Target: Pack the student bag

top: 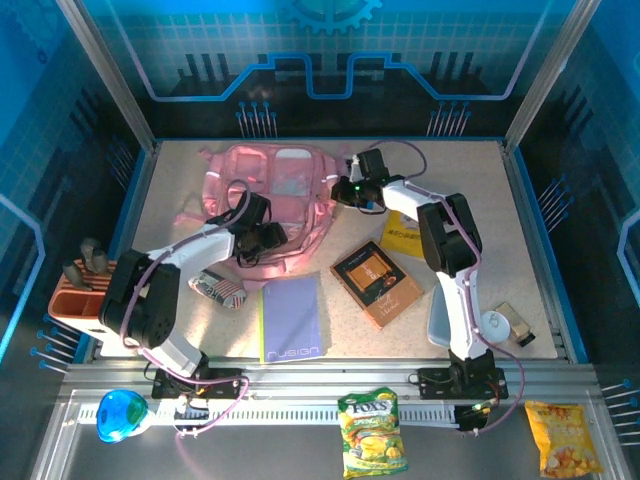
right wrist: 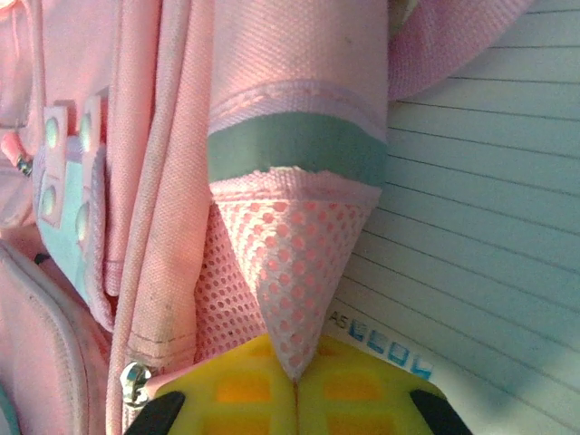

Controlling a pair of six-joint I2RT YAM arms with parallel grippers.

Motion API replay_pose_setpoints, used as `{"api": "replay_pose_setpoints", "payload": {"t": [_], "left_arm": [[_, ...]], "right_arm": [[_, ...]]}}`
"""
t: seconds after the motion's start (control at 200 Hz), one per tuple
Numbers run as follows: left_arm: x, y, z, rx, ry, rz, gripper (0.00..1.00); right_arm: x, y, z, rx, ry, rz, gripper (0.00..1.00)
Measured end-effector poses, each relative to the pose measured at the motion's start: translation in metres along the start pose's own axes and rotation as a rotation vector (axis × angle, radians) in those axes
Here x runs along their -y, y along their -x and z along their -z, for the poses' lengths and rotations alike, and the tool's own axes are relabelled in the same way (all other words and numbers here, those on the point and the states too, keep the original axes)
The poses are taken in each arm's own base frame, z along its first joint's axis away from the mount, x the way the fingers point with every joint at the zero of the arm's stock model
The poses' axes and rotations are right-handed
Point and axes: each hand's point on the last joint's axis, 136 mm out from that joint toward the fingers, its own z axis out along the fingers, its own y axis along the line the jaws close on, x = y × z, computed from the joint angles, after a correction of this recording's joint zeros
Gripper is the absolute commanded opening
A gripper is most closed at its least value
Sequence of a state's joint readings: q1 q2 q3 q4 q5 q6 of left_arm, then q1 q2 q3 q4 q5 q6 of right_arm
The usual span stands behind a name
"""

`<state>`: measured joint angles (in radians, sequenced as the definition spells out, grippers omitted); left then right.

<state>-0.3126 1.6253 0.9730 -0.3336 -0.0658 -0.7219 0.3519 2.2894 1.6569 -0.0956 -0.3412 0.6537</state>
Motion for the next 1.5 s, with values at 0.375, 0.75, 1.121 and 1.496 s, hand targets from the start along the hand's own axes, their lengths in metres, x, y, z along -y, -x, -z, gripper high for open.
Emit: {"api": "replay_pose_setpoints", "payload": {"t": [0.375, 0.75, 1.121, 1.496], "left_arm": [[0.046, 0.057, -0.035, 0.048, -0.044, -0.075, 0.71], [0.057, 0.069, -0.010, 0.104, -0.070, -0.115, 0.79], [0.086, -0.029, 0.019, 0.054, -0.106, -0.250, 0.64], [0.131, -0.093, -0.016, 0.059, -0.103, -0.372, 0.44]], "right_arm": [[0.046, -0.033, 0.076, 0.095, -0.079, -0.176, 0.04], [0.040, -0.042, 0.077, 0.082, -0.015, -0.345, 0.31], [0.042, -0.045, 0.071, 0.060, -0.005, -0.370, 0.08], [-0.001, -0.046, 0.080, 0.054, 0.086, -0.312, 0.05]]}}
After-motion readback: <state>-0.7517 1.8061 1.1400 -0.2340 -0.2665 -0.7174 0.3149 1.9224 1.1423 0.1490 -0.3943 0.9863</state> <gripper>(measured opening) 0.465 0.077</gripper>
